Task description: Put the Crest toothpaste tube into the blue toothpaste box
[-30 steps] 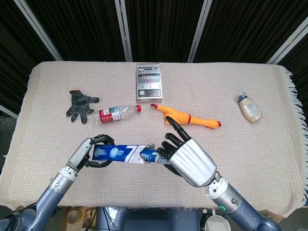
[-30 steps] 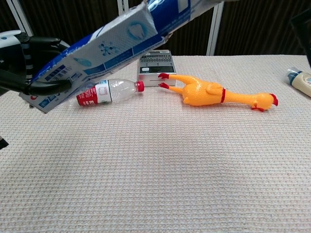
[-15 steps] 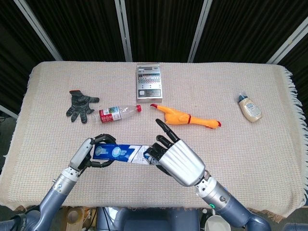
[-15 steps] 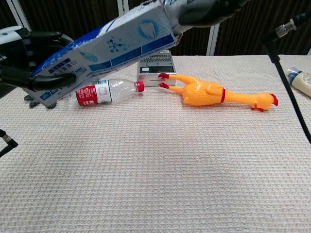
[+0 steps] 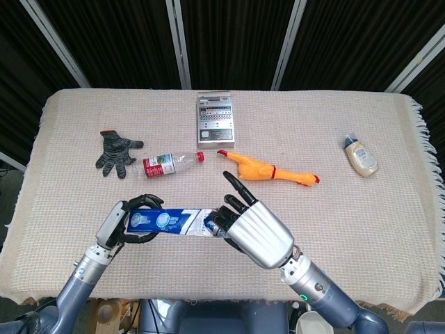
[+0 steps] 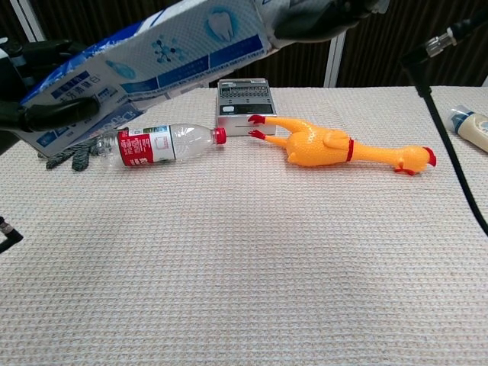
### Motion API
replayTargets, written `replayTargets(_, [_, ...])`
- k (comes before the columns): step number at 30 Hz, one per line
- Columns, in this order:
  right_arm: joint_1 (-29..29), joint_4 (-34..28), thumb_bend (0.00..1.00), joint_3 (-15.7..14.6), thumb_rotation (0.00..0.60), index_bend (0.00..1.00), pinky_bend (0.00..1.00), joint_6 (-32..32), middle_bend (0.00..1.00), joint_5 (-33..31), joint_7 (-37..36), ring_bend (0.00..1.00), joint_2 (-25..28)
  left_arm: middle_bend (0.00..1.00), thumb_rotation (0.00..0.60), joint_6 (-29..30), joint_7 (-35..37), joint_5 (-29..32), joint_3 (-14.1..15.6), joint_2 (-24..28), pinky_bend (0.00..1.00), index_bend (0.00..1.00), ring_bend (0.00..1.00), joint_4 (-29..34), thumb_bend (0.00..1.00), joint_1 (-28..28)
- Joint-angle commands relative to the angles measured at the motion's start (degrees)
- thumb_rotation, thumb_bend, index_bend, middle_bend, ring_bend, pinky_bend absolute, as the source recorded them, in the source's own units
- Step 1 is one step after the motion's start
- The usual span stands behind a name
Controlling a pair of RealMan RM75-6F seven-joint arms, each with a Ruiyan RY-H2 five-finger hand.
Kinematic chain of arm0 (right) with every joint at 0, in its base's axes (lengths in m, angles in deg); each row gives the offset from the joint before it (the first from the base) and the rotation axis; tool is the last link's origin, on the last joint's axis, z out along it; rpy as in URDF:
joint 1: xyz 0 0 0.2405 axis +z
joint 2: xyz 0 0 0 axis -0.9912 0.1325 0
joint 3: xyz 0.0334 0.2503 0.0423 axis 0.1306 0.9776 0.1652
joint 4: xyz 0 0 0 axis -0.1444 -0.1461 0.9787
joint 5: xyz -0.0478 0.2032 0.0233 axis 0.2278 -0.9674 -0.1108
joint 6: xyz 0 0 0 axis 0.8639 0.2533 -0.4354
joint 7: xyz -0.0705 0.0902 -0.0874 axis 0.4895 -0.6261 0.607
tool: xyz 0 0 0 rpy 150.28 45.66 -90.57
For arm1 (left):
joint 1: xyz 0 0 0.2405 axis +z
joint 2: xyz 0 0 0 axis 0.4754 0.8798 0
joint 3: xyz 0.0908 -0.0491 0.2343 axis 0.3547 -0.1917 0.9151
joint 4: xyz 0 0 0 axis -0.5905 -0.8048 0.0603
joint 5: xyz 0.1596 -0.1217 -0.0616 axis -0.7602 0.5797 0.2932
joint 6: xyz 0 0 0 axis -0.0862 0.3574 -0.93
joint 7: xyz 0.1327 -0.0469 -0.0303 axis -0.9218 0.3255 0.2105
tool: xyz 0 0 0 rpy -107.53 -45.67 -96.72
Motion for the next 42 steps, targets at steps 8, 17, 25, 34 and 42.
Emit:
replayTargets(8, [0.0, -0.5, 0.45, -0.1, 0.6, 0.38, 0.0, 0.7, 0.37, -1.7, 3.0, 0.26, 2.8, 0.47, 0.6, 0.8, 0.3, 0.0, 0.3, -0.1, 0.39, 0.59, 0.3, 0.0, 0.35, 0.4])
replayTargets(17, [0.1, -0.9, 0.45, -0.6, 0.6, 0.23, 0.0, 0.7, 0.18, -2.6, 8.0, 0.19, 4.2, 0.48, 0.6, 1.4, 0.3, 0.0, 0.2, -0.2, 0.4, 0.6, 0.3, -0.1, 0.35, 0.5])
replayTargets(25, [-0.7, -0.4, 0.45, -0.2, 0.6, 0.23, 0.0, -1.5, 0.18, -3.0, 9.0, 0.18, 4.7, 0.48, 0.6, 2.1, 0.2, -0.3, 0.3, 0.4, 0.4, 0.6, 0.3, 0.6, 0.35, 0.8])
replayTargets(34, [-2.2, 3.5, 0.45, 0.7, 0.6, 0.23, 0.0, -4.7, 0.18, -5.5, 12.5, 0.18, 6.7, 0.48, 0.6, 4.4, 3.1, -0.9, 0.3, 1.6, 0.4, 0.6, 0.3, 1.1, 0.35, 1.8])
replayTargets(42, [-2.7, 7.4, 0.45, 0.6, 0.6, 0.23, 0.0, -6.1, 0.18, -7.6, 12.3, 0.18, 5.7, 0.48, 0.6, 5.9, 4.8, -2.0, 0.5, 3.0, 0.4, 0.6, 0.3, 2.1, 0.35, 2.3])
